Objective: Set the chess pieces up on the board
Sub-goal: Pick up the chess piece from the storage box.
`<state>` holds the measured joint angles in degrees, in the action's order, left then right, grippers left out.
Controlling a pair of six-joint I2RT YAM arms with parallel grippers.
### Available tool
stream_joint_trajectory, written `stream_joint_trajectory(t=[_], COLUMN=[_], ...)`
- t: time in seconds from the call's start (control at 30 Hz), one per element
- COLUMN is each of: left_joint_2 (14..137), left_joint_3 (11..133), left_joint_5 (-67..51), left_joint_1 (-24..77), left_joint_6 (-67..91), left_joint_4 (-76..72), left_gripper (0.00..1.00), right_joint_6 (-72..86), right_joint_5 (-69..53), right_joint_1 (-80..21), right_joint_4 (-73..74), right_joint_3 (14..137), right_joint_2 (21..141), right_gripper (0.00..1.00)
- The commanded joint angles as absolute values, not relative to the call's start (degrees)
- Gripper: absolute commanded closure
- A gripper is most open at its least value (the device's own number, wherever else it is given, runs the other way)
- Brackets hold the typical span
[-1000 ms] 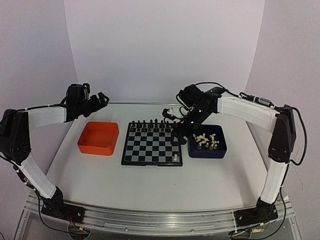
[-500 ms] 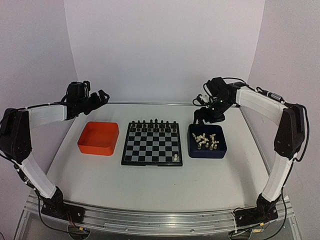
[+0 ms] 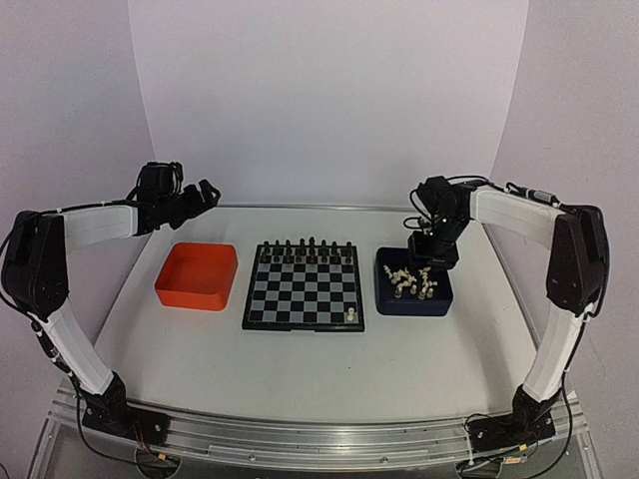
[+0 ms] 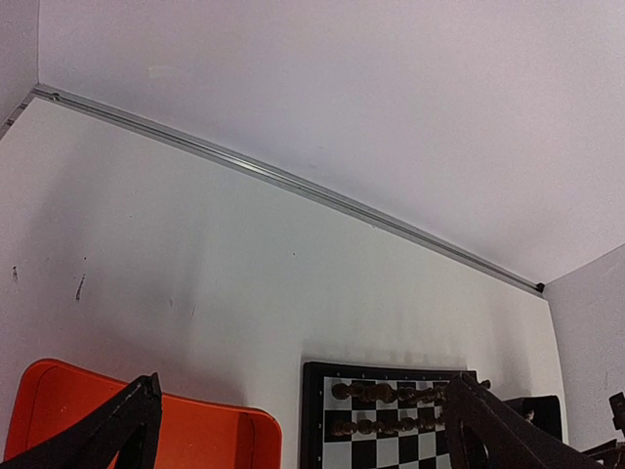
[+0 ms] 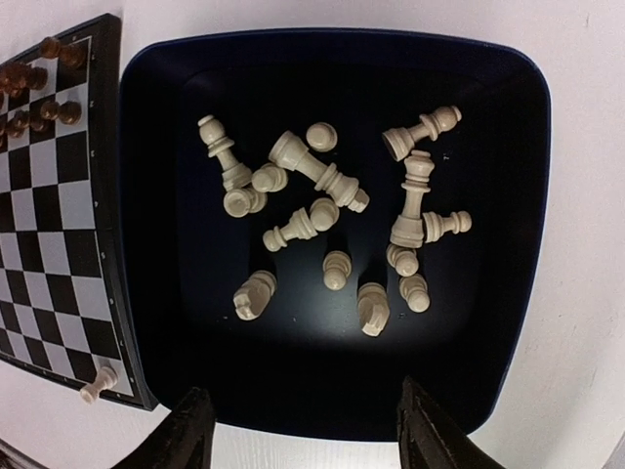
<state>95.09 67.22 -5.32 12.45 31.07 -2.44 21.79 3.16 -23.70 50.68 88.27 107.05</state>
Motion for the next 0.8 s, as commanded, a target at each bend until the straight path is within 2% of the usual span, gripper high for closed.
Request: stream_joint_trajectory(t=[0.0, 0.13, 0.23, 0.6, 0.77], left_joint_2=[94.7, 94.3, 94.4, 94.4, 94.6], left_joint_3=[69.6, 68.8, 68.7, 69.2, 70.0], left_joint_5=[-4.6, -4.6, -4.7, -4.4, -4.0], left_joint_1=[12.6, 12.6, 12.7, 12.7, 12.6], left_joint_6=[30.1, 30.2, 30.3, 29.5, 29.4], left_joint_4=[-2.7, -2.8, -2.9, -2.7, -2.3], left_gripper=[0.0, 0.0, 0.0, 0.0, 0.0], right_joint_6=[27.3, 29.3, 29.7, 31.3, 31.4], right_joint_5=[5.4, 5.5, 5.9, 8.0, 8.8], right_joint_1=[-23.8, -23.8, -23.8, -23.8, -23.8], right_joint_4=[52.4, 52.6, 52.7, 53.6, 53.7], right_joint_3=[89.2, 89.0, 89.6, 89.4, 89.5], right_joint_2=[109.8, 111.5, 112.9, 115.3, 115.9], right_gripper=[0.45, 0.47, 0.52, 0.56, 0.63])
